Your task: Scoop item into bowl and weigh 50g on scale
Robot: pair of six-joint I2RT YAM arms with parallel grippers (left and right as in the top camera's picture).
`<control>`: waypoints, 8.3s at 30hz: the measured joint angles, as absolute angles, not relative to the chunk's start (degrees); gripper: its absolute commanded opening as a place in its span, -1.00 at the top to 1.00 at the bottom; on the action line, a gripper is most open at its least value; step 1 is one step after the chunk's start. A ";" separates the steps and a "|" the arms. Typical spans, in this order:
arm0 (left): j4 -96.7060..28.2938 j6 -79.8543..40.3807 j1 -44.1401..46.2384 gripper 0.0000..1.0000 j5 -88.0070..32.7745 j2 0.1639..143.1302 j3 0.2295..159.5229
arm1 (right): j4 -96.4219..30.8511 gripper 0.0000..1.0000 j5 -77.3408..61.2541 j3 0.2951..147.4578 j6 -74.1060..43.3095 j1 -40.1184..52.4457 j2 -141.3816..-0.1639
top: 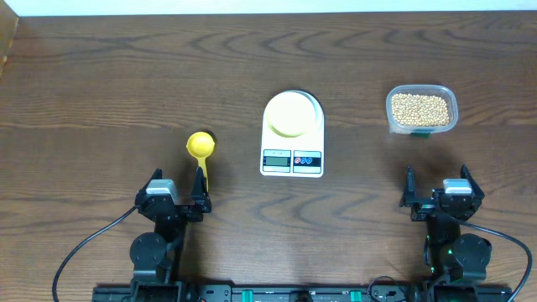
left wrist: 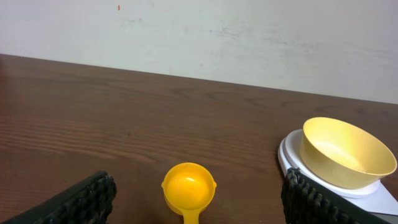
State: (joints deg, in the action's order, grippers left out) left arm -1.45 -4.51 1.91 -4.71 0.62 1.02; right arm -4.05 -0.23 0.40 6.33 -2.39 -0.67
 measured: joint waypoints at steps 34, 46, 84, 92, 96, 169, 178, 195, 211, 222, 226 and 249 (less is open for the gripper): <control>-1.45 -4.51 1.91 -0.74 -4.73 0.62 1.02 | -4.05 -0.99 -0.25 0.40 6.33 -2.39 -0.67; -1.48 -4.51 1.91 -0.74 -4.71 0.62 1.02 | -4.05 -0.98 -0.23 0.40 6.33 -2.39 -0.67; -1.45 -4.54 1.91 -0.75 -4.75 0.64 1.02 | -4.05 -0.98 -0.23 0.40 6.33 -2.39 -0.67; -1.96 -4.54 1.91 -0.74 -4.51 0.64 1.34 | -4.05 -0.99 -0.23 0.40 6.33 -2.39 -0.67; -3.20 -4.54 1.91 -0.74 -4.54 0.99 2.04 | -4.05 -0.99 -0.23 0.40 6.33 -2.39 -0.67; -49.84 0.30 -11.31 -0.75 -9.32 68.27 84.47 | -4.03 -0.99 -0.23 0.40 6.33 -2.39 -0.69; -60.27 2.98 -12.49 -0.74 -11.27 84.05 96.99 | -4.03 -0.98 -0.23 0.40 6.33 -2.39 -0.69; -67.31 4.56 -12.60 -0.75 -11.70 102.54 101.30 | -4.05 -0.99 -0.23 0.40 6.33 -2.39 -0.69; -67.70 4.56 -9.21 -0.74 -11.73 111.48 101.30 | -4.05 -0.98 -0.23 0.40 6.33 -2.39 -0.69; -67.94 4.56 -8.29 -0.74 -11.73 116.29 101.27 | -4.05 -0.98 -0.23 0.40 6.33 -2.39 -0.69; -67.88 4.56 -8.29 -0.74 -11.73 116.29 100.84 | -4.05 -0.98 -0.23 0.40 6.33 -2.39 -0.69; -58.59 4.58 -5.19 -0.74 -11.46 116.29 88.88 | -4.03 -0.98 -0.23 0.40 6.33 -2.39 -0.69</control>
State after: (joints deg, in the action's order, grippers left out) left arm -58.59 4.58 -5.19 -11.46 116.29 88.88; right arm -4.03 -0.23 0.40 6.33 -2.39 -0.69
